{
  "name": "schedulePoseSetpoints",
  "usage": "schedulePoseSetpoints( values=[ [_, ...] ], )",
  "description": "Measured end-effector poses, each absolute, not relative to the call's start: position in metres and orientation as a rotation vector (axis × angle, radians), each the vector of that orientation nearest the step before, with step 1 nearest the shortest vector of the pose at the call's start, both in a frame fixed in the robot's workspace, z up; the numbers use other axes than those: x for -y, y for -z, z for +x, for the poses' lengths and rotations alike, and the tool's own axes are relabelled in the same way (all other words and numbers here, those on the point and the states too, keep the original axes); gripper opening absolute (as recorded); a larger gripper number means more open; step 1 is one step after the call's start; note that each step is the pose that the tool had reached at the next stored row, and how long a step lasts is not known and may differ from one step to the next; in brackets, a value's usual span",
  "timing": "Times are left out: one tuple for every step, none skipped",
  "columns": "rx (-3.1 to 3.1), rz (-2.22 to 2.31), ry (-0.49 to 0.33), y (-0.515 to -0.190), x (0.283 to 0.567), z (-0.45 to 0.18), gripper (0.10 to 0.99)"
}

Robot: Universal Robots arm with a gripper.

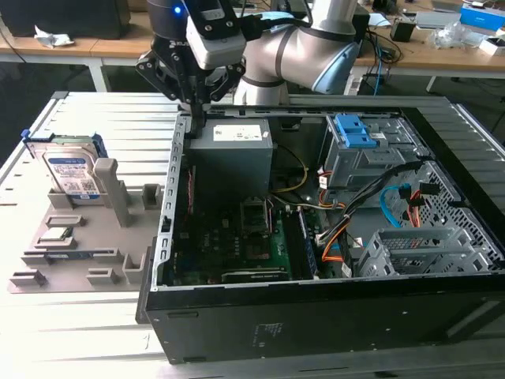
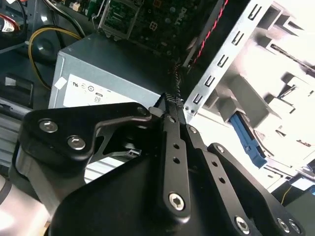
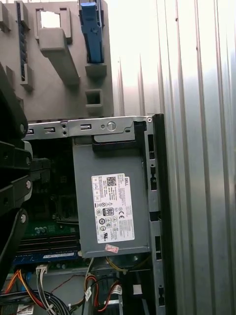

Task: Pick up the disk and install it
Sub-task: 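Reach for the disk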

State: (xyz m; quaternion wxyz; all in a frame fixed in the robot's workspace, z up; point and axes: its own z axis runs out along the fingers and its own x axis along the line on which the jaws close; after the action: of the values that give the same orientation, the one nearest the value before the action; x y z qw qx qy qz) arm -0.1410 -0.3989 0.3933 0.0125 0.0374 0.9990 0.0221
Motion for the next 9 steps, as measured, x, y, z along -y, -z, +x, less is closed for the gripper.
schedulePoseSetpoints(
  values=[
    [-3.114, 0.117, -0.069, -0.393, 0.399, -0.142, 0.106],
    [-3.114, 0.117, -0.069, -0.393, 0.399, -0.143, 0.106],
    [-3.114, 0.117, -0.069, -0.393, 0.399, -0.146, 0.106],
    [-3.114, 0.117, -0.069, -0.393, 0.399, -0.148, 0.106],
    [-3.114, 0.117, -0.069, -0.393, 0.399, -0.151, 0.106],
    [-3.114, 0.117, -0.069, -0.393, 0.399, -0.152, 0.106],
    [-3.114, 0.117, -0.069, -0.393, 0.399, -0.153, 0.106],
    [-3.114, 0.117, -0.069, -0.393, 0.399, -0.156, 0.106],
    [-3.114, 0.117, -0.069, -0.393, 0.399, -0.159, 0.106]
  ],
)
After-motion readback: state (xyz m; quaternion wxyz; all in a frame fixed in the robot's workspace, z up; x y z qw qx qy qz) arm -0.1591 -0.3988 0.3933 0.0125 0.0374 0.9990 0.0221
